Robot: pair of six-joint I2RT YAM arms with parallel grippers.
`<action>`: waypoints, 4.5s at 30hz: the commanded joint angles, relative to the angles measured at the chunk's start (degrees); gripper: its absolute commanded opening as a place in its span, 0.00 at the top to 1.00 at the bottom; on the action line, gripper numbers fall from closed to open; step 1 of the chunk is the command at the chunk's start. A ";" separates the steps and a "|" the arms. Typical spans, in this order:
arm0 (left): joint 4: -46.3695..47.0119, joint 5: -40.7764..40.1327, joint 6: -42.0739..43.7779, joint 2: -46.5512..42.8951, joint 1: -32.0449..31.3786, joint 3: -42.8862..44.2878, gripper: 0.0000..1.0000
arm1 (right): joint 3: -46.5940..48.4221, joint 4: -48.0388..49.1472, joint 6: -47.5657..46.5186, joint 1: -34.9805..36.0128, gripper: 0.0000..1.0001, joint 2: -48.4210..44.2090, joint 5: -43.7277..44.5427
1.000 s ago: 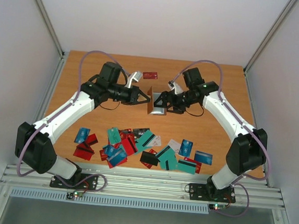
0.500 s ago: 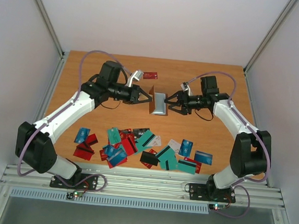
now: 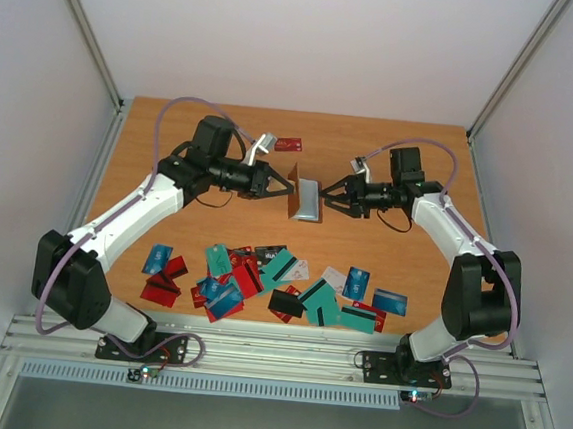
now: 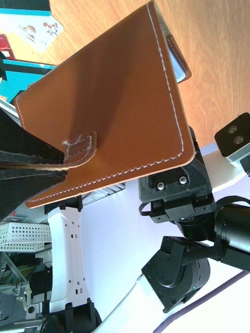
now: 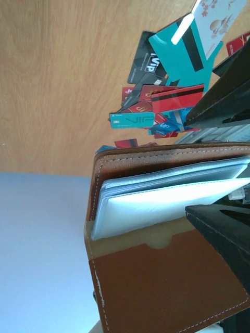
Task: Put the credit cards into the card holder
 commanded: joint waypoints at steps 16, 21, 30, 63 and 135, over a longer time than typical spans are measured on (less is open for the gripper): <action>10.14 3.26 -5.01 0.42 0.22 -0.03 1.00 | -4.14 7.90 3.49 -0.46 0.69 -0.42 -7.73; 11.40 3.65 -6.02 0.66 0.22 -0.20 1.00 | -5.71 14.86 8.68 -0.44 0.74 -0.85 -10.24; 14.38 4.24 -7.87 2.02 0.22 -0.28 1.00 | -9.26 32.56 23.07 -0.40 0.82 -1.91 -13.22; -6.14 -9.70 3.68 18.97 0.29 7.59 1.00 | -1.89 -4.62 -0.58 -0.37 0.99 0.75 7.09; 11.16 13.23 2.83 33.41 6.72 5.95 1.00 | 6.85 14.13 11.88 7.01 0.74 27.24 9.60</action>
